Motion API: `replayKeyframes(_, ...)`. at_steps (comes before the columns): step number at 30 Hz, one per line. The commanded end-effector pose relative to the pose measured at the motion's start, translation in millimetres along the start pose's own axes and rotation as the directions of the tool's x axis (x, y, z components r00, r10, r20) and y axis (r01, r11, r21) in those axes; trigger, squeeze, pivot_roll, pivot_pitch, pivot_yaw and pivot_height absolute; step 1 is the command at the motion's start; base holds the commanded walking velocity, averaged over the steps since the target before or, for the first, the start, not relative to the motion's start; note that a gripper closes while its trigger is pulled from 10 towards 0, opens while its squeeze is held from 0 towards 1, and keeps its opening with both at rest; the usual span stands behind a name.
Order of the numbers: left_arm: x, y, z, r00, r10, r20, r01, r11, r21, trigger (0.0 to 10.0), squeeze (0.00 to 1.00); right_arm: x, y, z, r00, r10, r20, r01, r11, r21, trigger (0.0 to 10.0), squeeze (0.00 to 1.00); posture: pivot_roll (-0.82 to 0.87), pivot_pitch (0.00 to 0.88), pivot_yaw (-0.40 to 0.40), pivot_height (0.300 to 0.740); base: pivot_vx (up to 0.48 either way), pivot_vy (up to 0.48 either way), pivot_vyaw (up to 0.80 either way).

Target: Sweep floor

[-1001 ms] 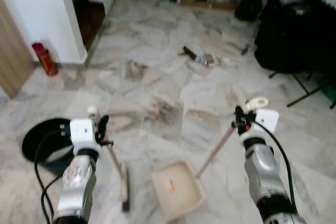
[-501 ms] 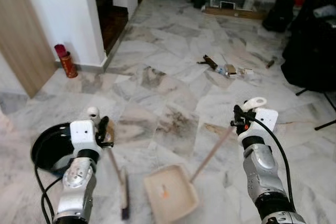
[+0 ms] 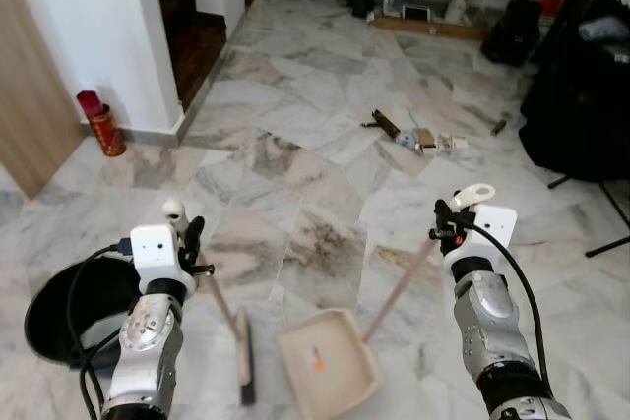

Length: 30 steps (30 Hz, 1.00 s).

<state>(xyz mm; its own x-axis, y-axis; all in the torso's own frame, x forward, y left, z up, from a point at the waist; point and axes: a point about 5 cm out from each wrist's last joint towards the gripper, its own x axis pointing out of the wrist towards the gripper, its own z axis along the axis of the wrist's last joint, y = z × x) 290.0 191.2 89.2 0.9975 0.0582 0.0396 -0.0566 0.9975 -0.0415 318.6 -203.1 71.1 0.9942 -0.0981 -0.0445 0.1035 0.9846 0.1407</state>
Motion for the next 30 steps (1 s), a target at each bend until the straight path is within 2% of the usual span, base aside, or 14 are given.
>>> replayKeyframes(1,4.1,-4.6,14.0,0.998,-0.019,0.06,0.02,1.0,-0.021,10.0,0.0,7.1,0.4,16.1,0.998,0.003,0.058,-0.002,1.0,-0.014,10.0,0.0,0.03,0.0,-0.074,0.74,0.356,0.0,0.0)
replayKeyframes(23,2.8,-9.0,13.3,0.998,-0.022,0.056,0.024,0.999,-0.031,10.0,0.0,10.9,-3.5,22.2,0.998,0.001,0.07,0.001,1.0,-0.031,10.0,0.0,0.04,0.0,-0.085,0.74,0.36,0.0,0.0)
replayKeyframes(30,4.5,-10.9,19.9,0.996,-0.046,0.074,0.045,0.999,0.009,10.0,0.0,12.0,-4.9,21.4,0.998,-0.012,0.065,0.013,1.0,-0.008,10.0,0.0,0.07,0.0,-0.075,0.74,0.356,0.0,0.0)
